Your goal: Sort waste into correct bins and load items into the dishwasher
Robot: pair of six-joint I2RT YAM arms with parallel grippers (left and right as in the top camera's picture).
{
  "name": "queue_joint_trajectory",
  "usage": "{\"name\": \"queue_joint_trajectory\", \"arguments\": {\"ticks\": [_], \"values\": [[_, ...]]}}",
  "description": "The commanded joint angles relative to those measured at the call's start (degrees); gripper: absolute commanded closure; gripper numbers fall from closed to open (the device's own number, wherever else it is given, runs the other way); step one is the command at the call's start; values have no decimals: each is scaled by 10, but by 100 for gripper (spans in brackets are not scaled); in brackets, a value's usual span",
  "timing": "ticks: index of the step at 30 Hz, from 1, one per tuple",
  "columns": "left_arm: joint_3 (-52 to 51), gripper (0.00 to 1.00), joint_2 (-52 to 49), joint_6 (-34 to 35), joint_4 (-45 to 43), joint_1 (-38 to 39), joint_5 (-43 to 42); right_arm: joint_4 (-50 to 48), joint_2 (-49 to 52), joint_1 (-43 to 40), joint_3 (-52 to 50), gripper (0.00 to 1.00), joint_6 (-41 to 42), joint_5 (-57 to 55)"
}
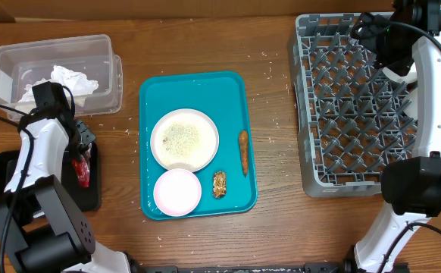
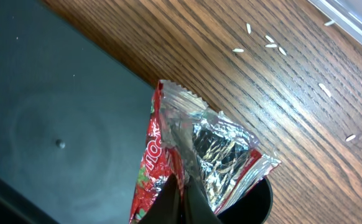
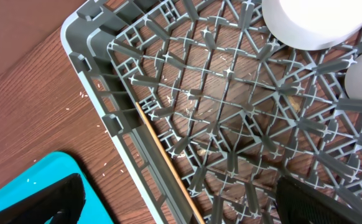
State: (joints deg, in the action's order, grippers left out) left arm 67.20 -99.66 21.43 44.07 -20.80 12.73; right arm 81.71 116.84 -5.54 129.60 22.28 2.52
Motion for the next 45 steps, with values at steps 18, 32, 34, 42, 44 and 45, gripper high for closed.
{"name": "queue_joint_trajectory", "arguments": {"ticks": [18, 32, 34, 42, 44, 45], "values": [[341, 96, 20, 5, 189, -6, 8, -2, -18, 0, 13, 0, 2, -5], [340, 92, -97, 75, -117, -5, -28, -2, -18, 0, 13, 0, 2, -5], [340, 88, -118, 74, -121, -5, -28, -2, -18, 0, 13, 0, 2, -5], [344, 21, -134, 68, -146, -5, -76, -2, -18, 0, 13, 0, 2, -5], [349, 13, -117, 68, -133, -5, -96, -2, -18, 0, 13, 0, 2, -5], [350, 10, -104, 69, -125, -5, -105, -2, -18, 0, 13, 0, 2, -5]]}}
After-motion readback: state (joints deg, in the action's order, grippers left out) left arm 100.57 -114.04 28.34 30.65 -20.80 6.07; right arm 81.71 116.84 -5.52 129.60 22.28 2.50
